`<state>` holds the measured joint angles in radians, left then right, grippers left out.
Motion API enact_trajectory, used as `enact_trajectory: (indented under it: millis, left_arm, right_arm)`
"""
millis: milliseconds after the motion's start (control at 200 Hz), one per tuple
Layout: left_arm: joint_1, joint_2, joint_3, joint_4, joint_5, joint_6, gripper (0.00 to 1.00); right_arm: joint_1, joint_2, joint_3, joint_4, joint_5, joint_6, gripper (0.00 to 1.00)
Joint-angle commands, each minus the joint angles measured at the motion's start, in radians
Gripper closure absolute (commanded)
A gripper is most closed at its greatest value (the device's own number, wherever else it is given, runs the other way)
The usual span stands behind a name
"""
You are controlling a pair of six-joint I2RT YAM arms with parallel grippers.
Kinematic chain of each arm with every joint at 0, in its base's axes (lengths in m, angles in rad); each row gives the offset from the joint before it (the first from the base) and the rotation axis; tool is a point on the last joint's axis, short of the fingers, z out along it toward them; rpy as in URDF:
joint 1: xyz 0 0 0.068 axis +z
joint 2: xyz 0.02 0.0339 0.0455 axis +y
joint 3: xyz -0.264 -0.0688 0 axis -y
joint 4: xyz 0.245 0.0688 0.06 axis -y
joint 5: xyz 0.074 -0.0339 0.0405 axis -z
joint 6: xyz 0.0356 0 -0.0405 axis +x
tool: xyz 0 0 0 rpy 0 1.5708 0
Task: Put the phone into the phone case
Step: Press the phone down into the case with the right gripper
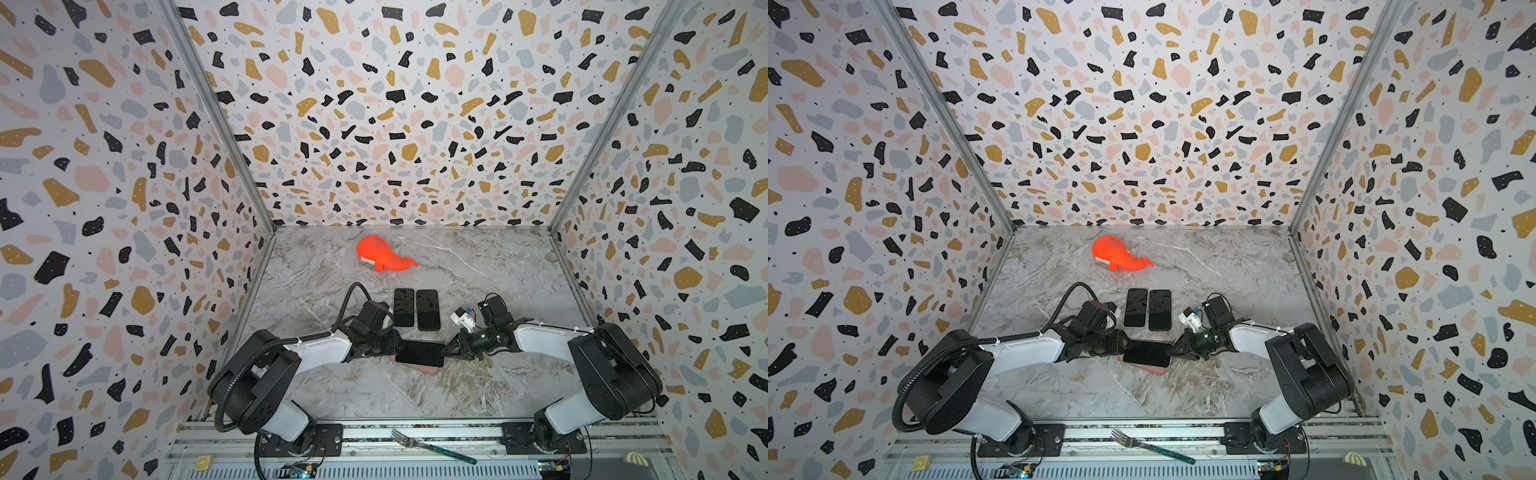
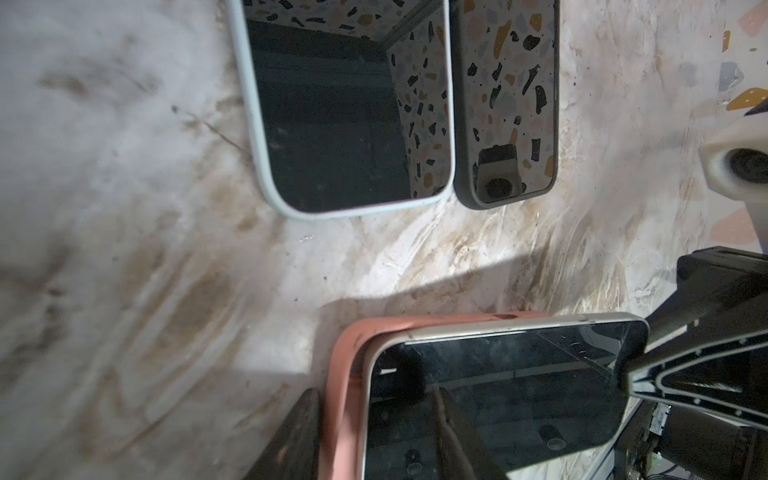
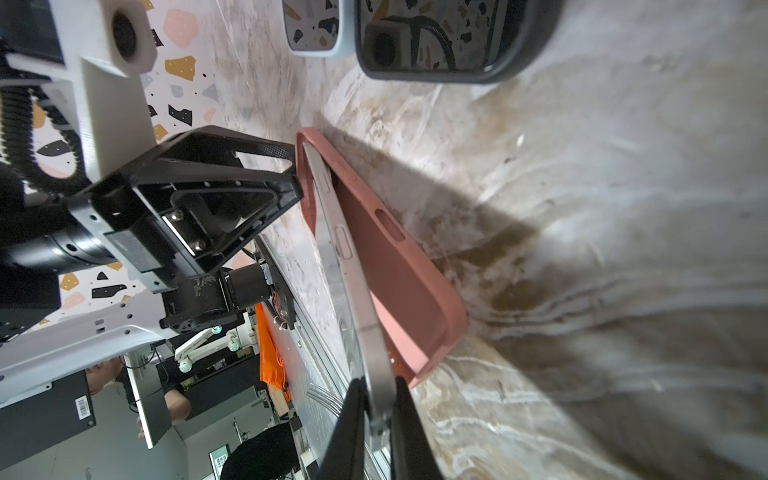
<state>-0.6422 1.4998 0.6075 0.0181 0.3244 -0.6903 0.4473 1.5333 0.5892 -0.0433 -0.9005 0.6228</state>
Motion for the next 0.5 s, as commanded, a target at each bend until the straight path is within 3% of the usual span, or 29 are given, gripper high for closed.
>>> enact_trajectory:
  millis: [0, 491]
  left_arm:
    - [-0.002, -0.021, -0.028, 0.037, 0.047, -0.021, 0.56]
    - [-0.002, -0.09, -0.115, 0.12, 0.062, -0.084, 0.56]
  right_arm:
    - [0.014, 0.01, -0.033, -0.018, 0.066, 0.045, 1.0]
    - [0.016, 0.039, -0.037, -0.018, 0.113, 0.132, 0.99]
